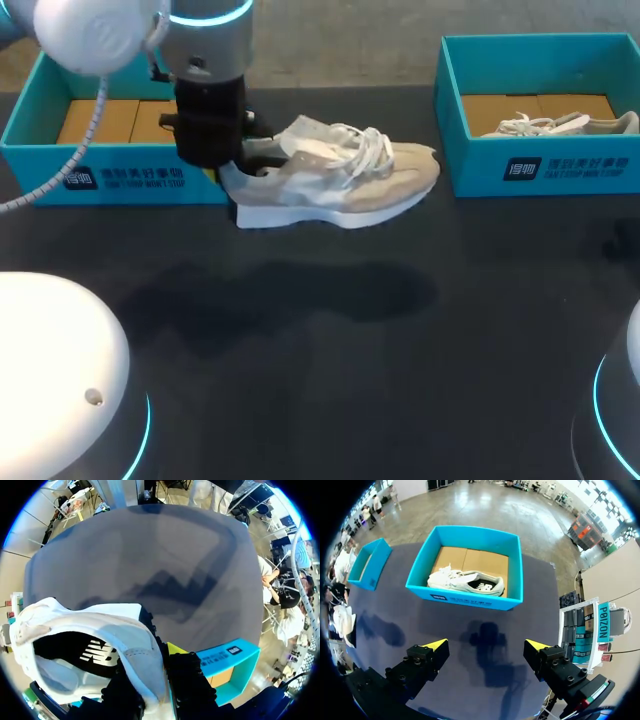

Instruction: Take the shoe out of the shoebox, open the shoe tongue, remove and reinsert the insole, then place the shoe into the shoebox

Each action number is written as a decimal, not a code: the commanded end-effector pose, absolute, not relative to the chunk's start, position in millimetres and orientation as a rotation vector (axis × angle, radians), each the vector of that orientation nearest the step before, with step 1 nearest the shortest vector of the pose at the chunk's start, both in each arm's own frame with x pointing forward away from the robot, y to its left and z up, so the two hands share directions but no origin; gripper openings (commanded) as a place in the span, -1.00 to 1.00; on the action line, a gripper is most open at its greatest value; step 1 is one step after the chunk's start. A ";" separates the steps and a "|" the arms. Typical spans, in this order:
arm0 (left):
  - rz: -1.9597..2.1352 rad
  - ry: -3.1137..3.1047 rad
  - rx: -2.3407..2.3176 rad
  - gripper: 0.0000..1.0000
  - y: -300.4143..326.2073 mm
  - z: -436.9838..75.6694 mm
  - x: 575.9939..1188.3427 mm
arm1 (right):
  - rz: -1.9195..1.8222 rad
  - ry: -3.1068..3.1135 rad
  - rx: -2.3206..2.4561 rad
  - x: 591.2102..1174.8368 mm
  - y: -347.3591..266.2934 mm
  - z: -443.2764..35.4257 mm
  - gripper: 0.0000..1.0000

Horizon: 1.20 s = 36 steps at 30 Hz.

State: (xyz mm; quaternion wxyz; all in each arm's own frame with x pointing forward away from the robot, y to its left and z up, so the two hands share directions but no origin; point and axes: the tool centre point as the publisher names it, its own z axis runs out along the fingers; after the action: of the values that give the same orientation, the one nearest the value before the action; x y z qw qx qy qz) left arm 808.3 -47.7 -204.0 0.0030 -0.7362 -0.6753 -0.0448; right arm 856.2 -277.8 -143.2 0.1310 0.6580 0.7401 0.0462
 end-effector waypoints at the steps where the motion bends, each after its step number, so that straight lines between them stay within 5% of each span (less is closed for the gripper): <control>1: -0.128 -2.128 -2.303 -1.00 -53.7 -208.2 801.7 | 0.133 2.148 1.912 856.4 -277.6 -143.4 1.00; 36: -0.149 -2.130 -2.178 -1.00 -71.3 -342.2 745.4 | 0.133 2.148 1.912 856.4 -277.6 -143.4 1.00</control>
State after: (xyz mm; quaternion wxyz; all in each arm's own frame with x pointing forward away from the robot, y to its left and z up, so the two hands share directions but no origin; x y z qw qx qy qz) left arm 740.7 -62.4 -328.3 0.0428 -0.7140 -0.6970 -0.0493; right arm 856.1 -277.8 -143.1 0.1310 0.6581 0.7400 0.0463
